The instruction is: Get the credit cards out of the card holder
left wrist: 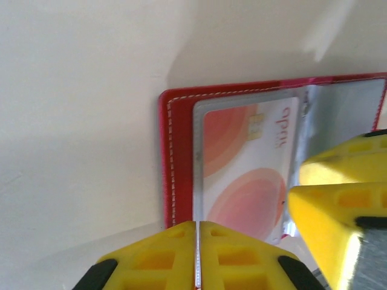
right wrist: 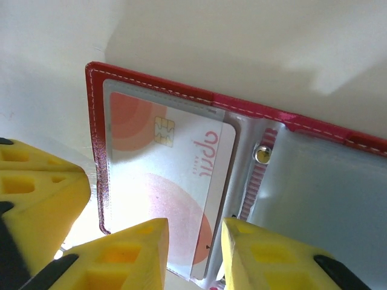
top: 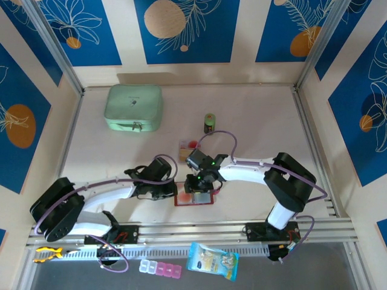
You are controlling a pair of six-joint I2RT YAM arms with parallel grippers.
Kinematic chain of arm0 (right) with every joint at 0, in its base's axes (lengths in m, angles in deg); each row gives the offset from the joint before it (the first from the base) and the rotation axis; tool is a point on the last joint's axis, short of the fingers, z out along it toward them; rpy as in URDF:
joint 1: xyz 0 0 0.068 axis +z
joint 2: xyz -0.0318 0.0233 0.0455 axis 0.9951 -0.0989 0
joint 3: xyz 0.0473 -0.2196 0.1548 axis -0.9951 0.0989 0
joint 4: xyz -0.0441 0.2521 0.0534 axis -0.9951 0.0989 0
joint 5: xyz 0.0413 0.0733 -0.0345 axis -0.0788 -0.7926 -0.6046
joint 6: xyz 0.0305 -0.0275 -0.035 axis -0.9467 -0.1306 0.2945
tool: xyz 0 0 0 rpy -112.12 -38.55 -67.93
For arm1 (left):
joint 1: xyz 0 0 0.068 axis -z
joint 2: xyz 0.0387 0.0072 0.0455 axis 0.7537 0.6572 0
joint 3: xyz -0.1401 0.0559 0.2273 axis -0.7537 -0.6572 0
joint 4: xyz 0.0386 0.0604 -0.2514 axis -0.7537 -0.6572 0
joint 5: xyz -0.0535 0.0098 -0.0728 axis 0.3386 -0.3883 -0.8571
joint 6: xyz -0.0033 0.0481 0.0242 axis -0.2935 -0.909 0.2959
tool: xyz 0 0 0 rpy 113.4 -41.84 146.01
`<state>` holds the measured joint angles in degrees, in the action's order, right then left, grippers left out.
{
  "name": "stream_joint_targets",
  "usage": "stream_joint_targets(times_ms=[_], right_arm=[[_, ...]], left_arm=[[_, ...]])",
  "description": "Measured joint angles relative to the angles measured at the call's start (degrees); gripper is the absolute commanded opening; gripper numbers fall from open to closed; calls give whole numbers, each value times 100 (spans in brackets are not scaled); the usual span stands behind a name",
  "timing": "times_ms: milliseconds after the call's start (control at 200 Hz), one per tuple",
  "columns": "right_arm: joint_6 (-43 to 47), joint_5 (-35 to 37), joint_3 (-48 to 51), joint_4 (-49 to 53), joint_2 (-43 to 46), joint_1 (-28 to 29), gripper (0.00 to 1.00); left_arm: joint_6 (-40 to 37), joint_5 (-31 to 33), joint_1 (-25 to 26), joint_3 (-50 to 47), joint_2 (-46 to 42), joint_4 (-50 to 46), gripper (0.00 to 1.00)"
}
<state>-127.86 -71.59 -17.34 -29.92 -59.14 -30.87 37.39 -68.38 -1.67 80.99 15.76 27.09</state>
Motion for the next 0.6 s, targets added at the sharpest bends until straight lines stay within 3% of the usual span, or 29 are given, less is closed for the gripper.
stream_joint_targets(times_ms=[280, 600], right_arm=[[-120, -199, 227, -304, 13, -109, 30], [-188, -323, 385, -514, 79, -184, 28]], left_arm=[[2, -114, 0, 24, 216, 184, 1], [2, -153, 0, 24, 439, 264, 0]])
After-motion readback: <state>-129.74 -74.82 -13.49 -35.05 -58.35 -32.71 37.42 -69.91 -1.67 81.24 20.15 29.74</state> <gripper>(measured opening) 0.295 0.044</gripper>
